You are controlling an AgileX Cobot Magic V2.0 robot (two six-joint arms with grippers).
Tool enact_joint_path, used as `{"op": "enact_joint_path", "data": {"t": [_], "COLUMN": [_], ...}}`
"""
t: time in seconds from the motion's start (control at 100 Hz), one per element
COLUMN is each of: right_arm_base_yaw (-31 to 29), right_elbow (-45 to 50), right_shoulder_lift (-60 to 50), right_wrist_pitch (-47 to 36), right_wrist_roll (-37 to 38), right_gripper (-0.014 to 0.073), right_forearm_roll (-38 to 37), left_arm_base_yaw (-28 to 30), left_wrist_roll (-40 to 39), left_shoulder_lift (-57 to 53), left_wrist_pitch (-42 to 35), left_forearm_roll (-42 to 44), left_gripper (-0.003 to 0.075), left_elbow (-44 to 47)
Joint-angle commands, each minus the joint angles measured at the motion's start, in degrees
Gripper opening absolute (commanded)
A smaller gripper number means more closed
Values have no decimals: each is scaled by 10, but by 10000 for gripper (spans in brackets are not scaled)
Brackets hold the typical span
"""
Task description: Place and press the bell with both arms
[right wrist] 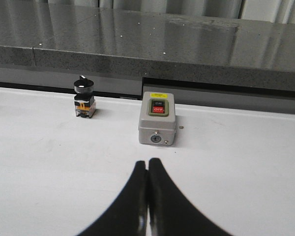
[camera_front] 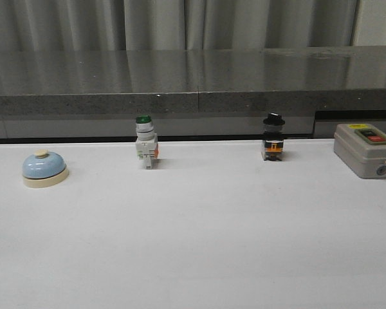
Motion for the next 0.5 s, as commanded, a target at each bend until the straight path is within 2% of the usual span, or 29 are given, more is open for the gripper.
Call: {"op": "enact_joint_path", "data": {"t": [0.0, 0.49], "right_arm_base_yaw": [1, 1], "right_elbow": [-10, -10], "right_shoulder_lift": [-5, -5], "right_wrist_pitch": [-40, -40], "right_wrist_roll": [-4, -4], "right_gripper": [-59, -59], "right_forearm_roll": [0, 0], "left_arm_base_yaw": [-4, -4], "left_wrist_roll": [-5, -5], "left_shoulder_lift": [-17, -15], "left_wrist_pitch": [-47, -52], "left_forearm_roll": [-3, -4], "left_gripper": [-20, -20], "left_elbow": [23, -1]}}
